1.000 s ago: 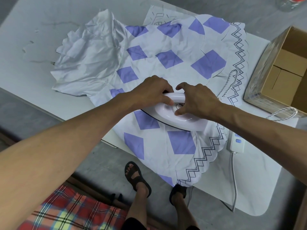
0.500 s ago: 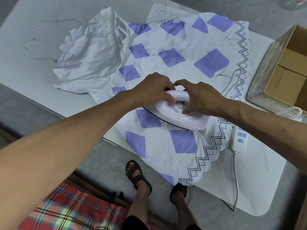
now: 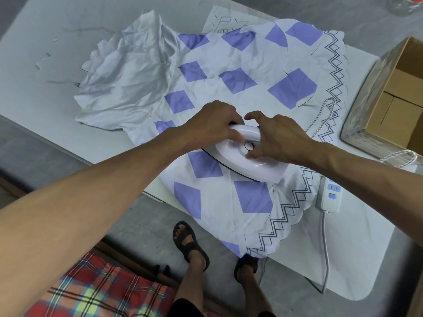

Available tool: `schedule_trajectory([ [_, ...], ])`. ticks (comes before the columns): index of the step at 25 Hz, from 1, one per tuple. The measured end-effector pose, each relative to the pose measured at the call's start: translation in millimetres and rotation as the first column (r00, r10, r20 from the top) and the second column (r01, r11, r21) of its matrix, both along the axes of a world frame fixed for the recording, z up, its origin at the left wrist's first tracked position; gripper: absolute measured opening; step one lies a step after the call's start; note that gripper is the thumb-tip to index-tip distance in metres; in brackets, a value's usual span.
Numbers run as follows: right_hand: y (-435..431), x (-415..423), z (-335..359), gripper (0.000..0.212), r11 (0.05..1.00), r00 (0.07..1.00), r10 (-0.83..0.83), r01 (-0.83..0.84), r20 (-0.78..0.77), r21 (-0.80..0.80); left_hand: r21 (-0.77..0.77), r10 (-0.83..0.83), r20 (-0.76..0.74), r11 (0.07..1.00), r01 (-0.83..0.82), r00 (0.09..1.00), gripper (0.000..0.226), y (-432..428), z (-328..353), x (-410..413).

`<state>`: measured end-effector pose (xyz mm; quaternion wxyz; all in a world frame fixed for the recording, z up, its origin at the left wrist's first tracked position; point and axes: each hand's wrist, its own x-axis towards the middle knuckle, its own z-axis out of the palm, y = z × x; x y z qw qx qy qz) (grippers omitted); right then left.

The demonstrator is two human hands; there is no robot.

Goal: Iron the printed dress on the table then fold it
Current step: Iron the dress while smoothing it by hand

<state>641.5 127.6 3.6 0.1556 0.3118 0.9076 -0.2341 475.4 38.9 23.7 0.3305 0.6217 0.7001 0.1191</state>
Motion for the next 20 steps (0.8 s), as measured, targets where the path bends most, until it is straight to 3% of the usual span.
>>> schedule_trajectory([
  [3,2.0,-0.7,-0.4,0.091,1.0,1.0,-0.006,0.006,0.0,-0.022,0.005,-0.009,-0.006,1.0,0.009,1.0,0.019,0.8,1.4,-0.5],
  [8,18.4,1.0,9.6,0.095,0.97,0.999,0.014,-0.023,-0.042,-0.243,-0.005,0.003,0.013,1.0,-0.003,1.0,0.027,1.5,3.9,-4.9],
  [11,21.7,1.6,10.6,0.091,0.979,0.998,0.06,-0.06,-0.007,-0.195,-0.018,-0.005,-0.019,1.0,0.005,1.0,0.043,4.2,6.8,-5.4],
  [16,21.0,0.0,9.6,0.082,0.984,0.999,0.039,-0.038,-0.001,-0.176,0.015,0.015,-0.031,1.0,-0.015,0.999,0.025,4.2,4.0,-6.2],
  [20,12.3,-3.0,15.5,0.053,0.997,0.997,0.028,-0.033,-0.071,-0.071,0.046,0.015,-0.013,0.999,-0.014,1.0,0.032,3.7,2.5,-2.9],
])
